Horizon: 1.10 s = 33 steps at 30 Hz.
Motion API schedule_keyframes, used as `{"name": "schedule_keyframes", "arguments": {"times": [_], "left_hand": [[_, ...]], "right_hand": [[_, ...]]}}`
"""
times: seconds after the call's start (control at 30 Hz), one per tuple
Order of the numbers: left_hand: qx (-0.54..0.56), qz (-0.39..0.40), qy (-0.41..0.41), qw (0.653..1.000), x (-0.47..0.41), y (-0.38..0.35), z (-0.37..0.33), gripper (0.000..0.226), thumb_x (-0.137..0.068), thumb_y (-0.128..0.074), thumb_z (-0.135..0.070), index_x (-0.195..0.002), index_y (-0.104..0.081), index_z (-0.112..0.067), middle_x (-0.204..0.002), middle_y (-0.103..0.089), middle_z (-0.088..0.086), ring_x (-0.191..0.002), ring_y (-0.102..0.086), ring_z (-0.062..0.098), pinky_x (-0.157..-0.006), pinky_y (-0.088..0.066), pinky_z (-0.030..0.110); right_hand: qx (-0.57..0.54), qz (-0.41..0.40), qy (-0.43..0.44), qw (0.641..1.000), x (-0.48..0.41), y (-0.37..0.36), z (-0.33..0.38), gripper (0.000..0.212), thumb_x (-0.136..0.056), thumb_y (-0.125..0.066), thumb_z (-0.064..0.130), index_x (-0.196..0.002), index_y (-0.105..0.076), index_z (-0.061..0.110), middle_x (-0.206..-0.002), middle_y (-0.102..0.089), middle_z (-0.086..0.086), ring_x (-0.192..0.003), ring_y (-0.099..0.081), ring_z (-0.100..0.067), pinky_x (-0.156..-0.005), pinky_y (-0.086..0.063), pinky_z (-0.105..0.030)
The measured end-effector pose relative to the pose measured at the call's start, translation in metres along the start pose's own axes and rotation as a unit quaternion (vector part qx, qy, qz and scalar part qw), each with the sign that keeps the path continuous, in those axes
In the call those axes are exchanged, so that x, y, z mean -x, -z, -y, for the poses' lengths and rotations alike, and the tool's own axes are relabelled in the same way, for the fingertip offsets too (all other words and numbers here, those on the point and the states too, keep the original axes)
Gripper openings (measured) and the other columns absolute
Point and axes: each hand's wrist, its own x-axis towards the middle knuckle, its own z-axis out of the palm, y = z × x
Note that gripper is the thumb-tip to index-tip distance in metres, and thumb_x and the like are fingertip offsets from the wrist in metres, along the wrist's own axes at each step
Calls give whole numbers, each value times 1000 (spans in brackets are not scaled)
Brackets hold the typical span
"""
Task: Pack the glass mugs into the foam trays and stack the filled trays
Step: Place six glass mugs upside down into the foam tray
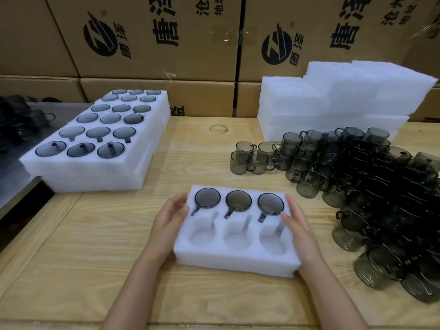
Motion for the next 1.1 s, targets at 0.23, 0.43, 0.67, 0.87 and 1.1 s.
{"name": "schedule_keyframes", "arguments": {"times": [0.23,0.43,0.67,0.87,1.1], "left_hand": [[85,-31,6,996,-3,4,6,32,-91,-49,4,-115,-61,-14,-108,-70,-4,-94,-67,10,-75,-55,21],[70,-56,7,996,-2,5,8,27,-91,-52,2,-110,-63,-14,-100,-72,-3,-90,-68,11,-71,-55,21],[64,-57,-5,996,-3,5,8,27,-91,-52,4,-109,-63,-12,-99,-71,-4,-90,-67,12,-75,-54,23],[64,-55,-15,996,-4,5,11,27,-91,-52,4,-106,-64,-15,-95,-73,-8,-89,-67,9,-74,-54,22],[49,-44,-20,998,-3,4,14,27,-92,-53,0,-107,-63,-20,-106,-70,-1,-96,-65,16,-78,-51,28]], "right_hand": [[184,-34,56,981,-28,-16,10,37,-98,-46,18,-135,-48,19,-130,-50,10,-115,-48,-5,-92,-33,-19],[544,-166,88,818,-67,25,37,47,-94,-47,27,-137,-39,10,-145,-35,-8,-117,-49,-34,-90,-42,-42],[623,-112,46,773,-70,29,41,41,-95,-48,23,-132,-48,7,-131,-45,-13,-113,-49,-35,-87,-46,-43],[634,-134,90,756,-42,16,32,29,-88,-59,26,-112,-63,9,-135,-40,-9,-120,-40,-31,-87,-45,-44],[643,-93,114,752,-38,20,30,20,-84,-64,28,-72,-62,13,-133,-51,-7,-121,-38,-29,-94,-36,-40]]}}
